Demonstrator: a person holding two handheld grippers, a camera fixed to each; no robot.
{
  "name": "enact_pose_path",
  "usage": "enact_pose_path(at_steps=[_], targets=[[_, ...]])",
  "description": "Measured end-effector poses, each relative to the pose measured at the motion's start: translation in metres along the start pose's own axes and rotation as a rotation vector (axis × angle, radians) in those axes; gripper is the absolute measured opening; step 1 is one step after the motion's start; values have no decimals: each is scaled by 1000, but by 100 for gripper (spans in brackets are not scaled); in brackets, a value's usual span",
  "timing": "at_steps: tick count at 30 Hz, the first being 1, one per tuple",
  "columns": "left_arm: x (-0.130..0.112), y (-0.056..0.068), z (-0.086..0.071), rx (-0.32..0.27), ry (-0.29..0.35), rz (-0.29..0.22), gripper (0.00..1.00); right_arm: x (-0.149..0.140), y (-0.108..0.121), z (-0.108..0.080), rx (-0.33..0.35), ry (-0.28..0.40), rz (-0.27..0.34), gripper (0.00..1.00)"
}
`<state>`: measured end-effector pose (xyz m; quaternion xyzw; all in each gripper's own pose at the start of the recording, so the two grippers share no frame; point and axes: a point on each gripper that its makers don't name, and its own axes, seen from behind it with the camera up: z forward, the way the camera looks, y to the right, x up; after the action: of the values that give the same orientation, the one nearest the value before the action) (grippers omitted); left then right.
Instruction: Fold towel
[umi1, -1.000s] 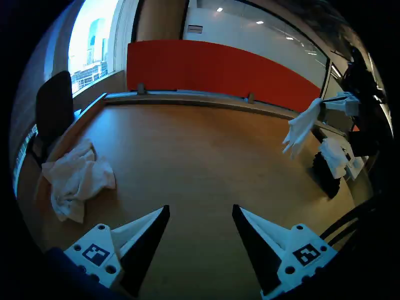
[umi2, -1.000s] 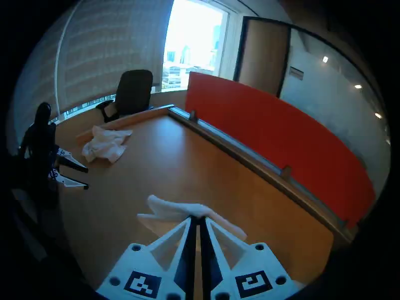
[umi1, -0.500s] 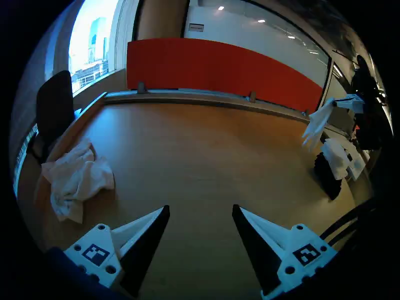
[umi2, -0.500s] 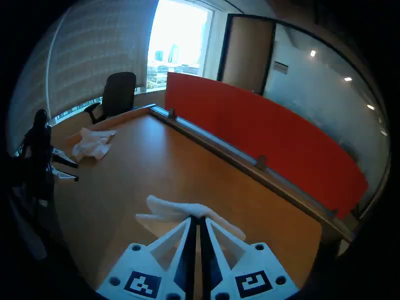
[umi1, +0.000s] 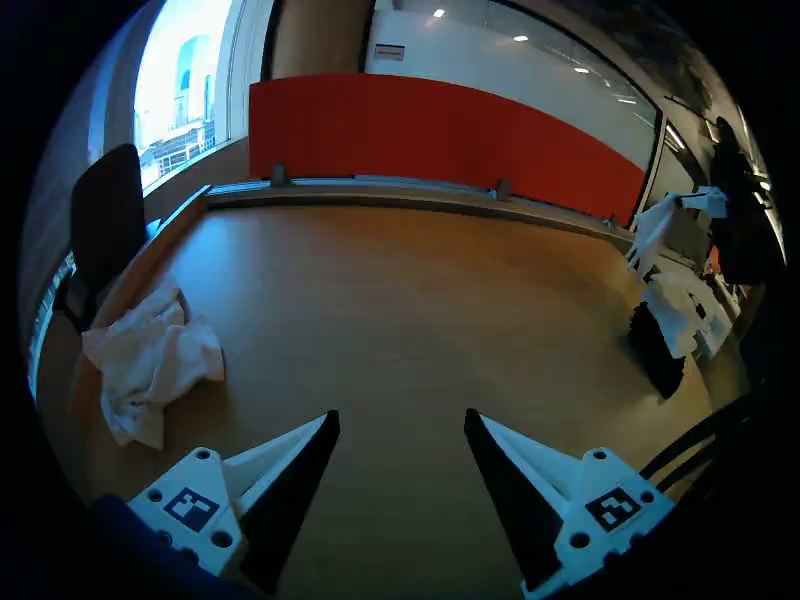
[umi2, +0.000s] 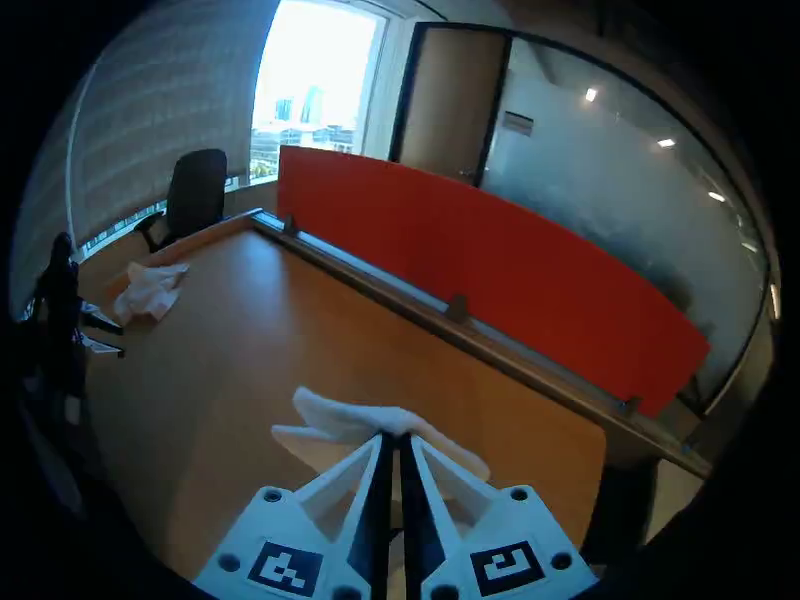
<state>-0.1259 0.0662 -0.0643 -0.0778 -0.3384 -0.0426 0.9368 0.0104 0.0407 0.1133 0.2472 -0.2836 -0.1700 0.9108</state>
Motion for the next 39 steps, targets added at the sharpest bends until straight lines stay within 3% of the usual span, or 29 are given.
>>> enact_pose_path(at_steps=[11,20,30,39], targets=[[1,10,4,-4,-6,14,93,-21,45,-10,-58,-29,39,5],[3,16,6,-9,-10,23,93,-33,64,-20,-87,-40,53,5],[7,21,7,-19,-8,33,93,-43,66,-33,-95,-44,72,5],[6,27,7,-36,-12,46,93,-87,59,-59,-111,-95,98,5]])
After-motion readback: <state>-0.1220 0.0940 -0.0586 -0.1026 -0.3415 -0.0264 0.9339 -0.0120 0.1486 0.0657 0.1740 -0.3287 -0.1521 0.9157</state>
